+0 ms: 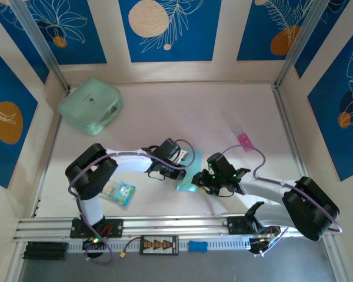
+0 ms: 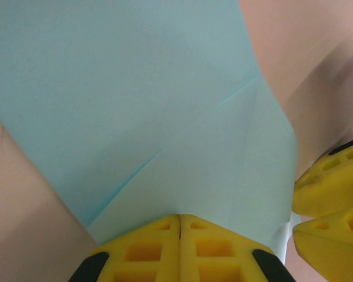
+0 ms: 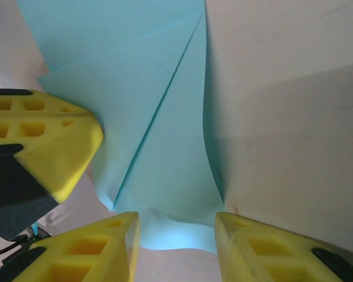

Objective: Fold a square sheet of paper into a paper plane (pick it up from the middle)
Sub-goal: Turn over the paper at the center of the table.

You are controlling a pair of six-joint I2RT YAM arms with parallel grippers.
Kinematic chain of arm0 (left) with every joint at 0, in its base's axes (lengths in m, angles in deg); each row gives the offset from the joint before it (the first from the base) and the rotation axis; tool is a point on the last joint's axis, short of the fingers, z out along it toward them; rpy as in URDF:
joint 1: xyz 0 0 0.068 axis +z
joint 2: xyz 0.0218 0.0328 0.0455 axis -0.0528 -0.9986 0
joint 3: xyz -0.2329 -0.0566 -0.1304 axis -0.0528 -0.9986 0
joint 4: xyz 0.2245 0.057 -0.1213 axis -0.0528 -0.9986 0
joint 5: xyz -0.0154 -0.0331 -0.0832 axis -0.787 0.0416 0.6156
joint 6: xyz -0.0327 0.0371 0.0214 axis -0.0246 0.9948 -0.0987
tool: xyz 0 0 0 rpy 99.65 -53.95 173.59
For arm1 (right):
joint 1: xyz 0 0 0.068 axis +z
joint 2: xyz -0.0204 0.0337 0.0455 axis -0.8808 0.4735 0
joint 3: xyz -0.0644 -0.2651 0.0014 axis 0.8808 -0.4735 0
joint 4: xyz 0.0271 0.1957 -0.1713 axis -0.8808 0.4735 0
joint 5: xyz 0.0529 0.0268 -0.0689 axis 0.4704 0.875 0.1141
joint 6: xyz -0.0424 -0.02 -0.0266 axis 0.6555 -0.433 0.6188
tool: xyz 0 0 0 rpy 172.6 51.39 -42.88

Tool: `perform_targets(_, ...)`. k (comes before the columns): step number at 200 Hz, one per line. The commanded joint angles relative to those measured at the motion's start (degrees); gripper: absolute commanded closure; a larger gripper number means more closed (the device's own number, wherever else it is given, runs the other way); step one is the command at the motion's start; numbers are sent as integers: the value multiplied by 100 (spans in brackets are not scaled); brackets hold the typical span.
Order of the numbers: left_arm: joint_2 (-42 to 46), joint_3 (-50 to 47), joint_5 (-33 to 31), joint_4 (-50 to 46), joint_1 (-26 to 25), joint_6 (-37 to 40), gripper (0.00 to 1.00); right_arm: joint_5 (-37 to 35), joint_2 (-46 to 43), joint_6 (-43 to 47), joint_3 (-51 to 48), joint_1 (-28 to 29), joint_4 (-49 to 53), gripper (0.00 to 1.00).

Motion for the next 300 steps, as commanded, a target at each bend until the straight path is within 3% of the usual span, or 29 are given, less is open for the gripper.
perform_targets(1,-47,-144,-30,-49,39,-48,96,61,133,-24,82,-25,-265,60)
perform_targets(50,-25,-162,7,-17,50,-56,96,289,322,136,156,-410,-693,52)
perform_targets(130,92,-216,82,81,44,-144,96,695,642,512,179,-1066,-1250,52)
perform_targets(271,129,-232,98,147,47,-228,93,744,1046,416,-116,-1302,-1828,58)
perform_targets(300,146,-224,15,98,46,-213,91,736,1072,411,-159,-1324,-1872,66)
